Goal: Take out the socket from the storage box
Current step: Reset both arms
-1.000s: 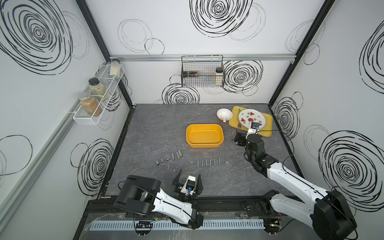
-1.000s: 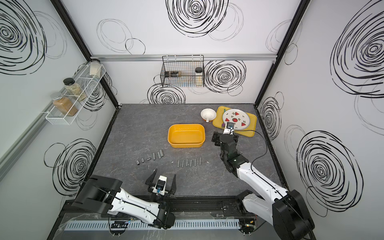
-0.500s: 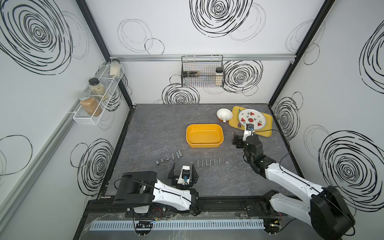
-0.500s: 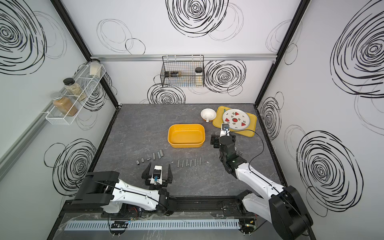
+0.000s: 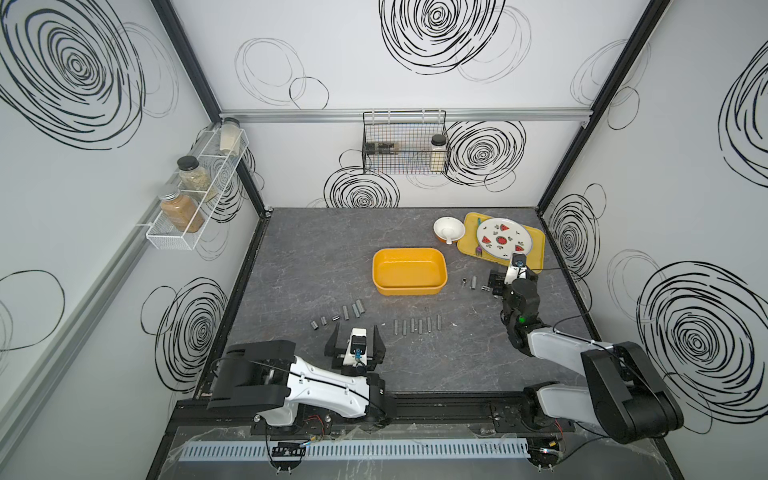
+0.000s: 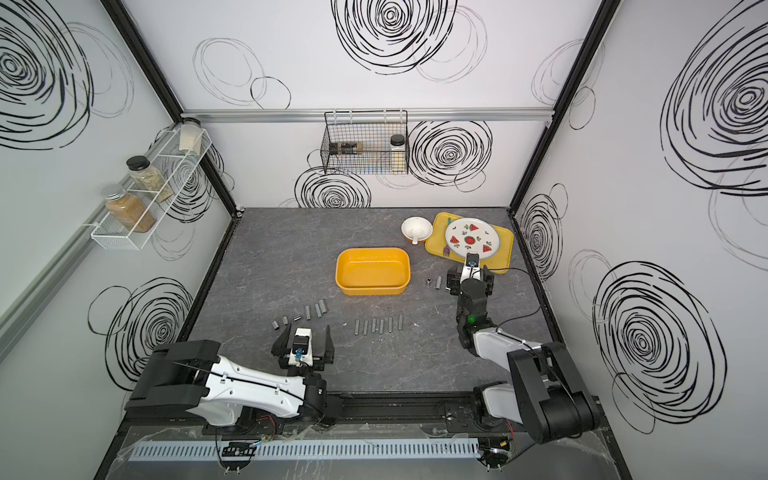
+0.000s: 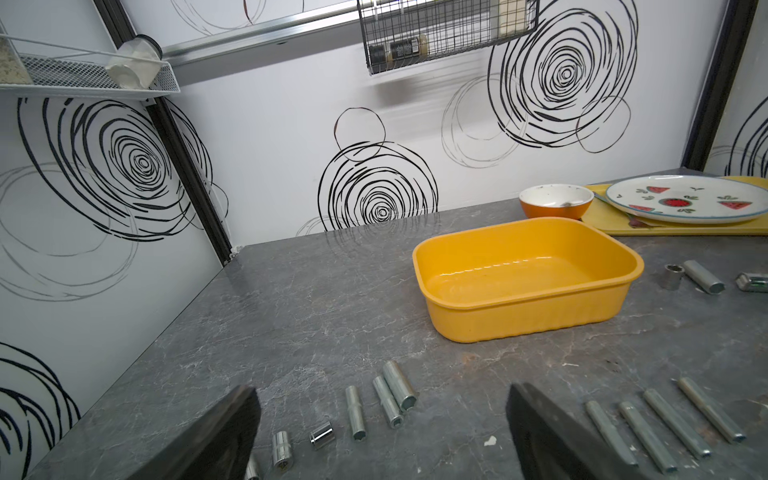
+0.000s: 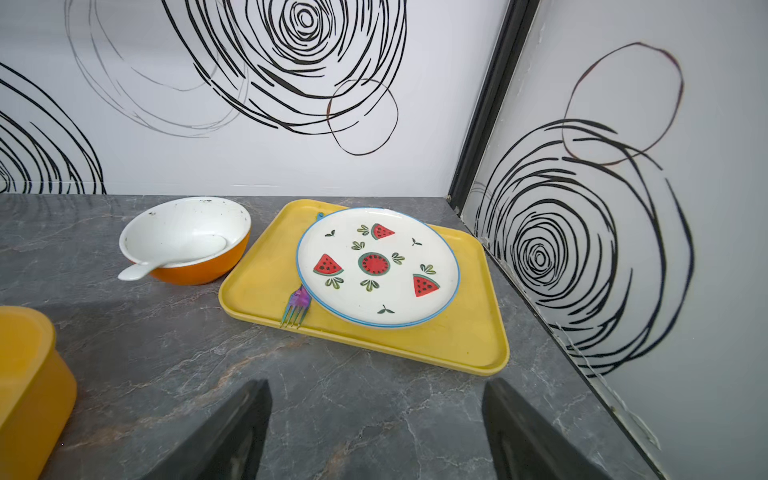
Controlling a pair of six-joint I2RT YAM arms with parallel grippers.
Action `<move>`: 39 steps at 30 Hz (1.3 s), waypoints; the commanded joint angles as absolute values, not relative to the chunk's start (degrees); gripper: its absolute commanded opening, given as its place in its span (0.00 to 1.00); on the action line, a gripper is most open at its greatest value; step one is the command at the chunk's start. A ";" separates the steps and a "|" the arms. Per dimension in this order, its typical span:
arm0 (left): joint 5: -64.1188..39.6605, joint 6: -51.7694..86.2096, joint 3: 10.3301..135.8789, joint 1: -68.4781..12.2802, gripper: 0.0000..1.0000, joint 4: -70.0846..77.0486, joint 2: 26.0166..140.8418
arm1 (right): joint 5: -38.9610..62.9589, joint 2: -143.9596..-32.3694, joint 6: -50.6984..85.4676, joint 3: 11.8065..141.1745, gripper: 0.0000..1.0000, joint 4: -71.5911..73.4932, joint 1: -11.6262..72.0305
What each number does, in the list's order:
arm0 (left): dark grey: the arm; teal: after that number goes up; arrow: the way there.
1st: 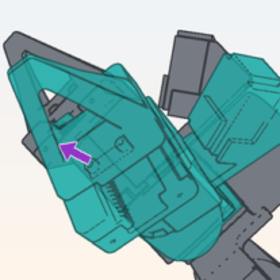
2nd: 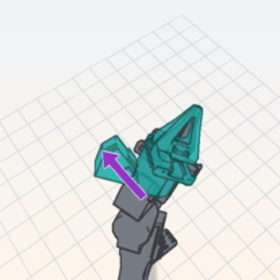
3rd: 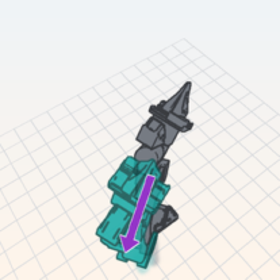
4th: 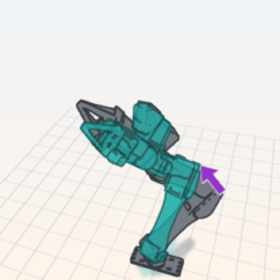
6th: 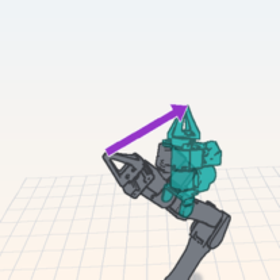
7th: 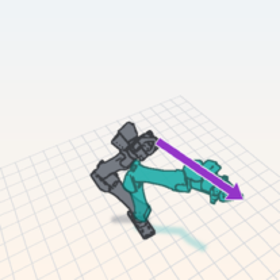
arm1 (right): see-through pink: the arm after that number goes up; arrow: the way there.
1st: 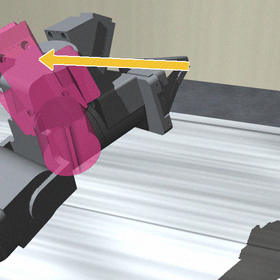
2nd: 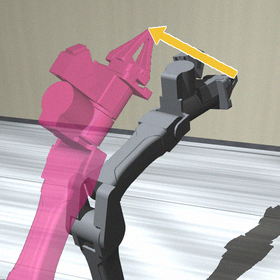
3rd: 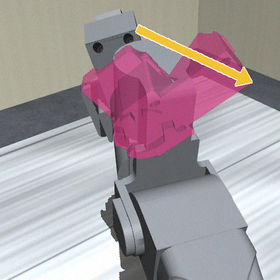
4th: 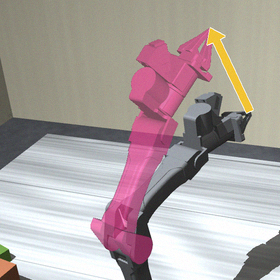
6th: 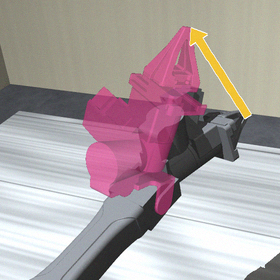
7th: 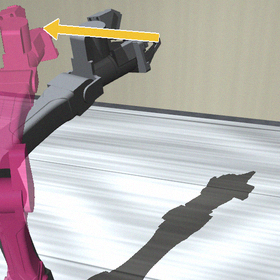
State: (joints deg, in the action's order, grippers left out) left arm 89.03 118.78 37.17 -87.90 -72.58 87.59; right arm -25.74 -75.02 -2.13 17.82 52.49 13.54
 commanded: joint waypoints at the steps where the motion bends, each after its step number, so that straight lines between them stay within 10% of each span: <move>1: 96.86 131.69 36.96 -88.40 0.99 -75.41 88.18 | -21.75 -76.43 -7.80 16.99 0.83 62.43 11.62; 39: 96.86 131.69 36.13 -87.52 0.99 -75.32 87.83 | -7.67 -85.33 0.31 12.04 1.00 69.33 2.29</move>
